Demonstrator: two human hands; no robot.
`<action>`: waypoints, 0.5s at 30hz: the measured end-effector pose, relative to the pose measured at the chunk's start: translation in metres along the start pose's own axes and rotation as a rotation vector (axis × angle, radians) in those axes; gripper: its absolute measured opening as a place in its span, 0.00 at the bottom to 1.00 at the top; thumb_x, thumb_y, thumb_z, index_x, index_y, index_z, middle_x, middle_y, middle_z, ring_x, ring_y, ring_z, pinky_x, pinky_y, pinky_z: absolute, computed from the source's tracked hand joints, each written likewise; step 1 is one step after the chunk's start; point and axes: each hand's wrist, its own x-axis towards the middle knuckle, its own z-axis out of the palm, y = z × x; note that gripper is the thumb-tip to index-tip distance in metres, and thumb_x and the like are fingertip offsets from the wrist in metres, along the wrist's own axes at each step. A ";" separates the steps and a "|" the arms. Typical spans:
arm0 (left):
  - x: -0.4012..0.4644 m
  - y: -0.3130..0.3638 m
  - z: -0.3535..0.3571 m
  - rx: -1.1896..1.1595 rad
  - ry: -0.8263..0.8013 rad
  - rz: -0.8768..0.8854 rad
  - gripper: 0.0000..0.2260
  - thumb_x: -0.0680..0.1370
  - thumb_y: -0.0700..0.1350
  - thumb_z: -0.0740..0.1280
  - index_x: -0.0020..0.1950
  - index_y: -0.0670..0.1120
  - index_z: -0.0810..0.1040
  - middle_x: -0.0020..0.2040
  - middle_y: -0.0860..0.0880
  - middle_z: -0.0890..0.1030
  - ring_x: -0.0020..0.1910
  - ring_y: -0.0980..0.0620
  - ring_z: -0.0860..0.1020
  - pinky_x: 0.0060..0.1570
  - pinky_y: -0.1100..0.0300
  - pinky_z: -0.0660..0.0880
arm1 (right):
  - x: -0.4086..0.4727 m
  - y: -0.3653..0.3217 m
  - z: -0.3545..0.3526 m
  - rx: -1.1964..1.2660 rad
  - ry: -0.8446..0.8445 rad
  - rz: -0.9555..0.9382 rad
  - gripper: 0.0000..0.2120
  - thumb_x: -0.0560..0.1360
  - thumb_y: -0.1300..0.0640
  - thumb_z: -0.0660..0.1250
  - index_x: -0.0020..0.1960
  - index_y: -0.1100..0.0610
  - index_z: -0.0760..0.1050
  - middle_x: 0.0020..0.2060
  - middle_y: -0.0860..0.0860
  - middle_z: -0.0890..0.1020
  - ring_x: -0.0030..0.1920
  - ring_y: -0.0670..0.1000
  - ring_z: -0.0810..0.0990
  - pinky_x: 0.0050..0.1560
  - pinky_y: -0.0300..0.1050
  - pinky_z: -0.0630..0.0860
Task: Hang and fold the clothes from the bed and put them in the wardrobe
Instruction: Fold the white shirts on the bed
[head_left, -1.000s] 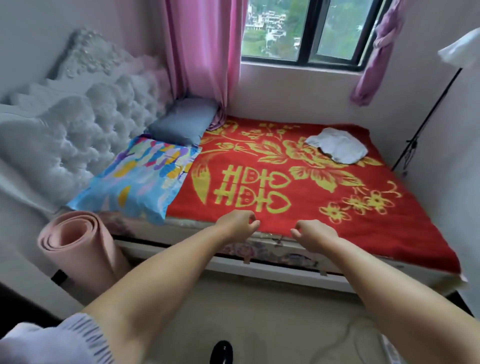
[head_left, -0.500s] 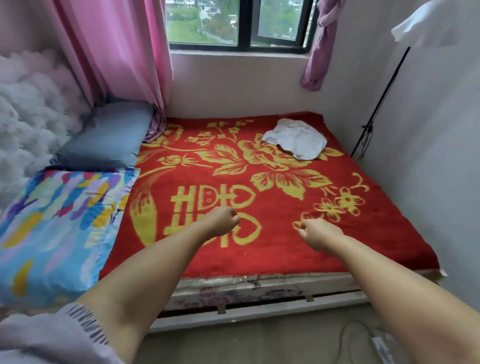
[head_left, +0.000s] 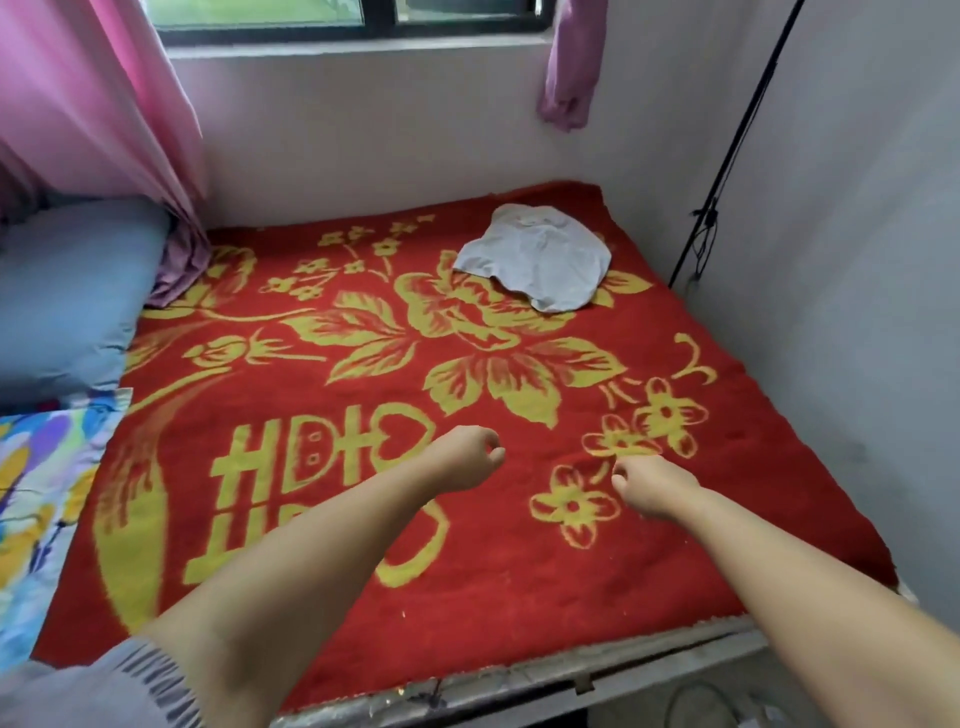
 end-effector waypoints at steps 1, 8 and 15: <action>0.028 0.003 0.003 -0.011 -0.001 -0.028 0.15 0.82 0.49 0.56 0.61 0.44 0.77 0.51 0.48 0.80 0.39 0.54 0.75 0.36 0.61 0.71 | 0.027 0.011 -0.002 -0.009 -0.024 -0.017 0.16 0.80 0.51 0.53 0.61 0.54 0.74 0.54 0.52 0.80 0.52 0.54 0.80 0.49 0.44 0.74; 0.211 0.024 0.033 -0.022 -0.053 -0.116 0.14 0.81 0.46 0.55 0.58 0.44 0.77 0.46 0.47 0.82 0.30 0.51 0.74 0.32 0.57 0.72 | 0.214 0.080 -0.008 0.041 -0.080 -0.018 0.13 0.80 0.54 0.52 0.55 0.56 0.73 0.55 0.55 0.79 0.52 0.56 0.77 0.47 0.48 0.74; 0.380 0.003 0.069 -0.022 0.019 -0.111 0.14 0.81 0.45 0.55 0.58 0.45 0.78 0.45 0.47 0.82 0.28 0.51 0.73 0.30 0.58 0.70 | 0.383 0.086 0.032 0.142 0.060 -0.042 0.15 0.80 0.54 0.52 0.58 0.55 0.75 0.54 0.54 0.80 0.52 0.58 0.78 0.45 0.48 0.73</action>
